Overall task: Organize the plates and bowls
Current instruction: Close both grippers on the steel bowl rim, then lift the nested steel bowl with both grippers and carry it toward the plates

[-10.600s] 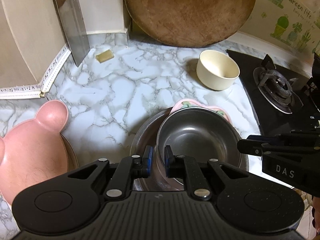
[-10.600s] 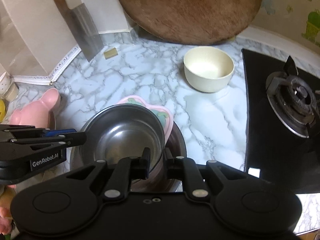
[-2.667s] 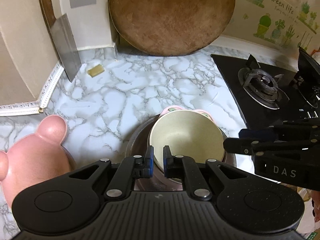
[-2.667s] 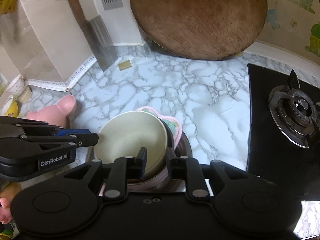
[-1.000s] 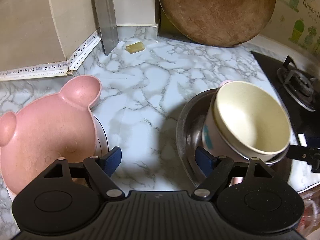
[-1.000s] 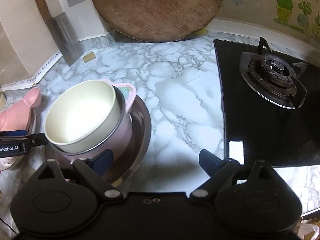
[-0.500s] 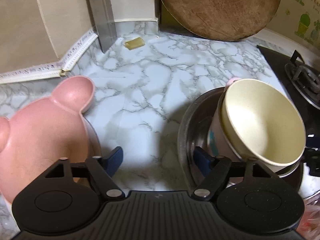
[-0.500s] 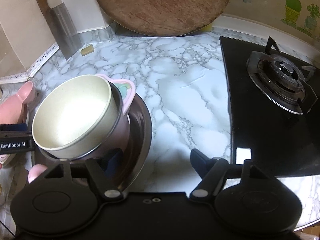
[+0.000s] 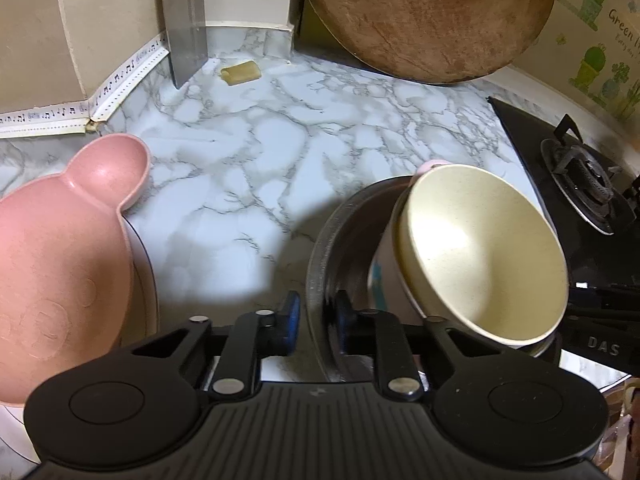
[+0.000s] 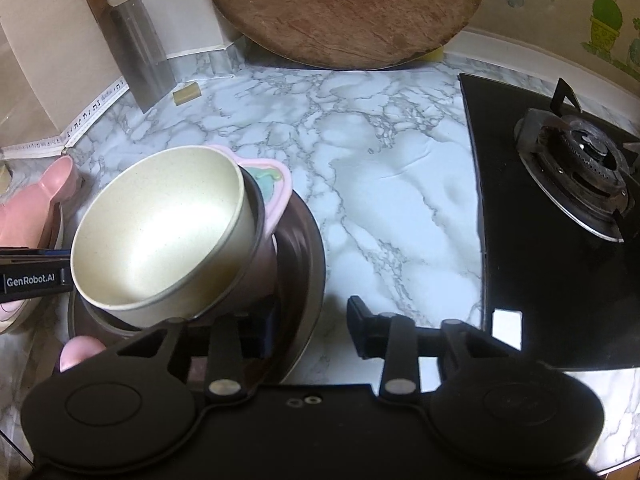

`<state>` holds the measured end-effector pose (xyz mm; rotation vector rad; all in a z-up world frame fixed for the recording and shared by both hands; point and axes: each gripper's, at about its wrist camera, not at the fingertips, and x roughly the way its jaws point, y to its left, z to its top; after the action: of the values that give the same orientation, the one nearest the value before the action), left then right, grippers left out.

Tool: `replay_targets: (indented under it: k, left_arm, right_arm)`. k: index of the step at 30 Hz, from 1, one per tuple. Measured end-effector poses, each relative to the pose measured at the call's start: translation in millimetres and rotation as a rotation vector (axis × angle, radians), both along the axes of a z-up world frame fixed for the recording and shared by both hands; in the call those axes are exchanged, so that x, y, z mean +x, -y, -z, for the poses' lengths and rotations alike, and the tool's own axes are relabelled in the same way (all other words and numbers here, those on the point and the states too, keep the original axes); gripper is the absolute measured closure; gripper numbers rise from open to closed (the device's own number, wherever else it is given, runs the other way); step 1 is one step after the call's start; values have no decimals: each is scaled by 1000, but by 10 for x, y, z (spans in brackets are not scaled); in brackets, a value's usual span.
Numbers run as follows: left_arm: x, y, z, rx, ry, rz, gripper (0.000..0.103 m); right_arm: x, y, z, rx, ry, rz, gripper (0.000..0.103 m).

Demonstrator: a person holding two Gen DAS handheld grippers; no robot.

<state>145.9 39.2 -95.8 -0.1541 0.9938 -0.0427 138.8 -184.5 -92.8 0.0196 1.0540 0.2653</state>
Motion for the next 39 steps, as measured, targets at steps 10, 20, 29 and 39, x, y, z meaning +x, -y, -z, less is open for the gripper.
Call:
replay_targets:
  k: [10, 20, 29, 39]
  left_arm:
    - [-30, 41, -43, 31, 13, -11, 90]
    - [-111, 35, -126, 52, 49, -22, 89]
    - [-233, -26, -347, 50, 91, -35, 89]
    - [-462, -391, -773, 55, 158, -118, 90]
  right_arm:
    - [-9, -107, -33, -45, 15, 4, 84]
    - [-84, -184, -146, -78, 72, -45, 85]
    - [-154, -197, -351, -58, 112, -73, 85]
    - [-153, -466, -774, -24, 191, -152, 85]
